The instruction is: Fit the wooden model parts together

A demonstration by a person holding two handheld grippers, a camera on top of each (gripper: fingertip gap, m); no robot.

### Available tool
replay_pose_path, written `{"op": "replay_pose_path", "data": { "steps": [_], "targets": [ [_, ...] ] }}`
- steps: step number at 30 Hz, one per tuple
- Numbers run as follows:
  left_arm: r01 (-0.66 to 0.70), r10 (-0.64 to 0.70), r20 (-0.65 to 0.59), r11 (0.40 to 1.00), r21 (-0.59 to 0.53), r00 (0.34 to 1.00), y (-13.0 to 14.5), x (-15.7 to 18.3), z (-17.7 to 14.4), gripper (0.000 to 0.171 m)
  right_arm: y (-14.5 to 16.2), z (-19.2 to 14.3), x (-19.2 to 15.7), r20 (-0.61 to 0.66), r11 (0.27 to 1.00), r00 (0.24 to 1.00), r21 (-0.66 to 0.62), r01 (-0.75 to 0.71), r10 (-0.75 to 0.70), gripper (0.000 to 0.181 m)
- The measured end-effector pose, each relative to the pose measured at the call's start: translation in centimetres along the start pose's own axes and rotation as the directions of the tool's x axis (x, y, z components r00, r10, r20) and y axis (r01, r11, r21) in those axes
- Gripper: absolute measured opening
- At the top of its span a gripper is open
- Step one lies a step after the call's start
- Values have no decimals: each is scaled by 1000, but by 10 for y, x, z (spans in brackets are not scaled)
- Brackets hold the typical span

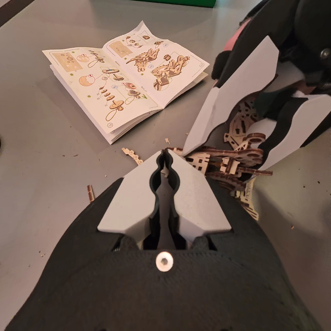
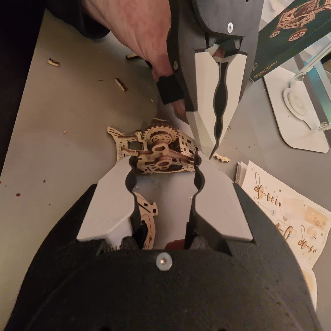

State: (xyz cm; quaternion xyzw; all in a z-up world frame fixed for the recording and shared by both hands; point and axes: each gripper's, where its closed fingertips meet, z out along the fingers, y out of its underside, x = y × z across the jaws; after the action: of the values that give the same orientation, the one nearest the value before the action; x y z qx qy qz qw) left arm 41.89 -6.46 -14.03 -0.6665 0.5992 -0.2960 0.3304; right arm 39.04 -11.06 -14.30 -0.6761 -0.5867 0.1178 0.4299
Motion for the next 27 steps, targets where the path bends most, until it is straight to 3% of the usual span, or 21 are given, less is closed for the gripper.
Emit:
{"op": "replay_pose_path", "data": {
  "steps": [8, 15, 27],
  "targets": [
    [-31, 31, 7, 999, -31, 999, 2, 4, 6, 0, 2, -12, -5, 111, 998, 993, 44, -48, 43, 70],
    [-31, 31, -1, 999, -24, 1000, 0, 5, 6, 0, 7, -12, -3, 93, 999, 996, 32, -1, -2, 65],
    [30, -30, -74, 1000, -2, 997, -3, 9, -5, 0, 7, -5, 6, 35, 998, 998, -24, -56, 57, 64]
  ]
}}
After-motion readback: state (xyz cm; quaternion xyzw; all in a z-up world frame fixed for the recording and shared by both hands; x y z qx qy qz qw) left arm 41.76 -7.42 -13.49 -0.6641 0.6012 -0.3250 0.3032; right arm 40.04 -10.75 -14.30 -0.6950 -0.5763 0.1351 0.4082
